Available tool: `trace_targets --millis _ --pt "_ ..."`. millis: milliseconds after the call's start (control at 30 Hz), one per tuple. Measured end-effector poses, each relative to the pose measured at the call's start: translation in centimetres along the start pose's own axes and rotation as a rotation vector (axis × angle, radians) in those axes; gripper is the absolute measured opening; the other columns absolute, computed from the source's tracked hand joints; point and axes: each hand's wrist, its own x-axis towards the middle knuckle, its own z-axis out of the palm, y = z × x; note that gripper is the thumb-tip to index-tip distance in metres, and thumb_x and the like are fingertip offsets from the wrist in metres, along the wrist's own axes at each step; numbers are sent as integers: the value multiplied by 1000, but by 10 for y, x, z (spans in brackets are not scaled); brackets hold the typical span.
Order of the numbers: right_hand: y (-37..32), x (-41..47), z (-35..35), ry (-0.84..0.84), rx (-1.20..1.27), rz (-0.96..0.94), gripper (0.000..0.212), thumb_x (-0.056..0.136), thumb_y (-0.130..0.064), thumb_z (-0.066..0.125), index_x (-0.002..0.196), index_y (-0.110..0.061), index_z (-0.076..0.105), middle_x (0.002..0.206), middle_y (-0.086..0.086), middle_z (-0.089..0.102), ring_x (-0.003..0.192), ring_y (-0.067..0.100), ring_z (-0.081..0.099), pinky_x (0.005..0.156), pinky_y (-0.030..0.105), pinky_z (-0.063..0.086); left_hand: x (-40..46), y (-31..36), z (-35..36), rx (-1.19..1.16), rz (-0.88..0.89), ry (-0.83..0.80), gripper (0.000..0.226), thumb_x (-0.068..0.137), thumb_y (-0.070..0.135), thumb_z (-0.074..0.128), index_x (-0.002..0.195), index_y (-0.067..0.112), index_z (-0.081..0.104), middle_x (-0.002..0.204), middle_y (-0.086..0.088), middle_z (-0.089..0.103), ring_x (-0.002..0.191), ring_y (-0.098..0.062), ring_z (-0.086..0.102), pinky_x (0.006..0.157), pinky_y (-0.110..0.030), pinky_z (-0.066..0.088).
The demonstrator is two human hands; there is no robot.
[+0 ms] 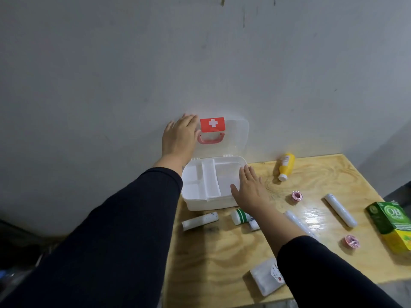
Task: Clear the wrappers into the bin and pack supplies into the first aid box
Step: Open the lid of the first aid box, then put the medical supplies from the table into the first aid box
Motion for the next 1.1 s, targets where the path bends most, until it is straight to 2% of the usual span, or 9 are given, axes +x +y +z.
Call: trace_targets --millis 167,300,500,633,767,867,967,1100 --pt "-2 -5 -7 35 17 3 66 100 -42 29 151 -10 5 162 6 1 150 23 -3 121 47 8 -3 3 -6 -21 8 -18 49 99 23 45 147 14 34 154 -2 37 145 -19 28 119 -41 25" --pt "-2 -11 -29 100 49 -10 60 98 -40 37 149 -15 17 160 7 15 149 25 7 120 50 16 -11 14 -25 -97 141 -29 52 93 19 50 143 14 39 149 -3 43 140 -22 37 114 -38 31" --pt "23 -47 -54 139 59 86 57 94 -41 45 144 -17 31 149 8 39 143 28 27 114 48 29 -38 64 -36 -209 272 -254 60 89 29 54 145 20 36 152 0 38 140 -22 37 110 -41 35" --pt "61 -90 -57 171 92 239 52 93 -41 48 139 -18 41 144 9 46 137 29 35 111 46 34 -59 114 -21 -226 412 -443 63 85 33 60 144 24 38 150 2 41 136 -21 41 106 -38 39" --pt "108 -136 -62 187 105 406 53 93 -41 46 139 -17 41 142 11 48 132 30 40 107 43 39 -75 171 -1 -224 526 -565 62 83 35 60 141 27 40 147 1 46 130 -23 47 104 -39 43" --pt "148 -167 -67 220 134 532 53 93 -40 47 140 -17 41 141 10 49 129 30 44 103 42 43 -84 216 10 -262 597 -621 60 85 35 57 142 28 39 146 4 46 128 -20 50 103 -40 45" --pt "191 -188 -65 243 152 636 52 92 -38 49 139 -16 43 142 10 49 131 31 44 104 40 42 -90 260 26 -265 672 -651 63 85 34 58 144 26 37 148 3 43 133 -20 45 106 -40 42" --pt "249 -198 -61 244 186 700 49 90 -33 52 135 -14 47 135 16 51 123 36 48 101 41 43 -91 317 51 -295 692 -662 61 85 34 58 143 27 39 147 3 45 134 -21 44 105 -40 42"
